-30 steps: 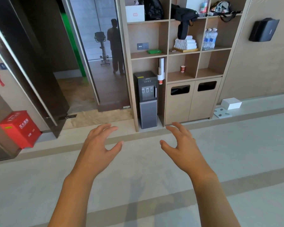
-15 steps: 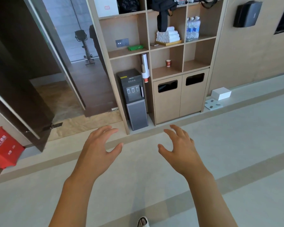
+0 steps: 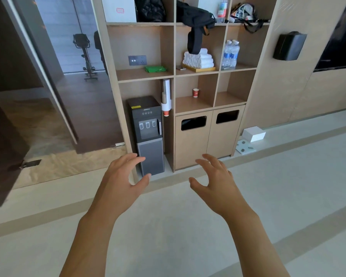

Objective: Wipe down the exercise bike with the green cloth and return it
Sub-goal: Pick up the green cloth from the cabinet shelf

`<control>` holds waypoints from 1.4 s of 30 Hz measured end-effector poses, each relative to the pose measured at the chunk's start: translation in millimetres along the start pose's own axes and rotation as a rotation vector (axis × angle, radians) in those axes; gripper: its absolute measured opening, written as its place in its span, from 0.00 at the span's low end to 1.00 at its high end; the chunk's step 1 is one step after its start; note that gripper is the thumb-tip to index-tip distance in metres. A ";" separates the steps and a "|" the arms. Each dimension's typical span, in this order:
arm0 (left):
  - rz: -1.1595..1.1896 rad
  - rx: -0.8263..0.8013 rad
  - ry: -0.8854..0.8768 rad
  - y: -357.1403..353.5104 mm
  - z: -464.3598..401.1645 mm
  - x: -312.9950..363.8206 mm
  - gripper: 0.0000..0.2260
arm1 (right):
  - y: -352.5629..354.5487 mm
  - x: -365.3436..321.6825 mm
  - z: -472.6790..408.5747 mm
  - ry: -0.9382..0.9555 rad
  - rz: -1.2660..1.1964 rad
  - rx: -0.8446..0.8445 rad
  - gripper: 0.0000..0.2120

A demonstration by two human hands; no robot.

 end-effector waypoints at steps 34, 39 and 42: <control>-0.023 0.149 0.225 -158.7 -344.1 97.8 0.21 | -12.9 255.7 -388.5 0.192 -0.108 -0.117 0.28; -0.048 0.140 0.249 -176.7 -387.1 96.0 0.21 | -33.6 288.7 -433.2 0.216 -0.150 -0.127 0.28; -0.070 0.161 0.273 -182.4 -419.3 86.8 0.21 | -51.3 300.7 -466.1 0.224 -0.158 -0.126 0.28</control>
Point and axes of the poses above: each hand's wrist, its own z-axis away from the middle knuckle, its own y-axis out of the back of the hand, x = y × z, the point moved 3 cm from there along -z, towards the middle knuckle, and after that the axes turned 15 degrees about y, right-handed, at the moved point
